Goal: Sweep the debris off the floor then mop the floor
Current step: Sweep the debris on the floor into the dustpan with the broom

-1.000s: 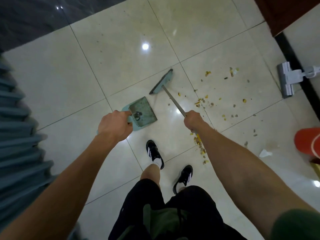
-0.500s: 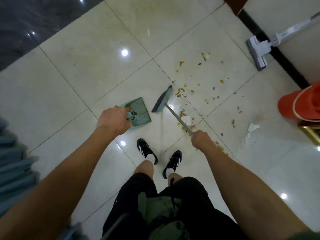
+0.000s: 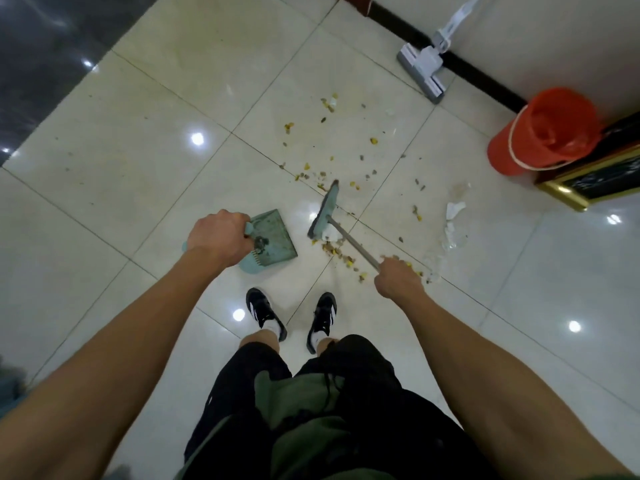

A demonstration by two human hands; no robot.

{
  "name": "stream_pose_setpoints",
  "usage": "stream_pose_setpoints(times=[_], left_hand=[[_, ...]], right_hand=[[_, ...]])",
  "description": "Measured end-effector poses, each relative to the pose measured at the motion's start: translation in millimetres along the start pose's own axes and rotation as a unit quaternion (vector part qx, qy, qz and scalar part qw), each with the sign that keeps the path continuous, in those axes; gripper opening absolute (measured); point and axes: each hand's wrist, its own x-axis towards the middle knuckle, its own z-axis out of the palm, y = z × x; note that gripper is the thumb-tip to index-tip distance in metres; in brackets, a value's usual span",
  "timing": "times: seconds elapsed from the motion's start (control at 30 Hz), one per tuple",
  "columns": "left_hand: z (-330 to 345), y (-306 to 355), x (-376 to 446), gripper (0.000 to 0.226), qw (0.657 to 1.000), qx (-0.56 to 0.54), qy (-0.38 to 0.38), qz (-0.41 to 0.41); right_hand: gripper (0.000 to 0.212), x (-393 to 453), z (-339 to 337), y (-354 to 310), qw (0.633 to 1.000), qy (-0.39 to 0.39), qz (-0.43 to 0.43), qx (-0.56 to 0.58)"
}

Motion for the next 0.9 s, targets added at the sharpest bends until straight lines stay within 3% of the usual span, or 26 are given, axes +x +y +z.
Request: stream_pose_setpoints(times=[0.17, 0.4, 0.6, 0.9], left_hand=[[-15, 14, 11, 0.011, 1.000, 0.010, 0.011, 0.009], [-45, -24, 35, 0.009, 1.000, -0.008, 0.016, -0.002], [-66, -104, 81, 0.015, 0.998, -0.044, 0.024, -0.027], [-80, -242, 174, 0.011, 0.997, -0.072, -0.002, -0.005]], right_hand=[[0.035, 3, -14, 1, 0.999, 0.015, -0.010, 0.033], [0.034, 24, -41, -60, 0.997, 0.017, -0.057, 0.051], [0.032, 67, -75, -167, 0.996, 0.023, -0.082, 0.036], [0.029, 143, -119, -336, 0.994, 0.006, -0.043, 0.098]])
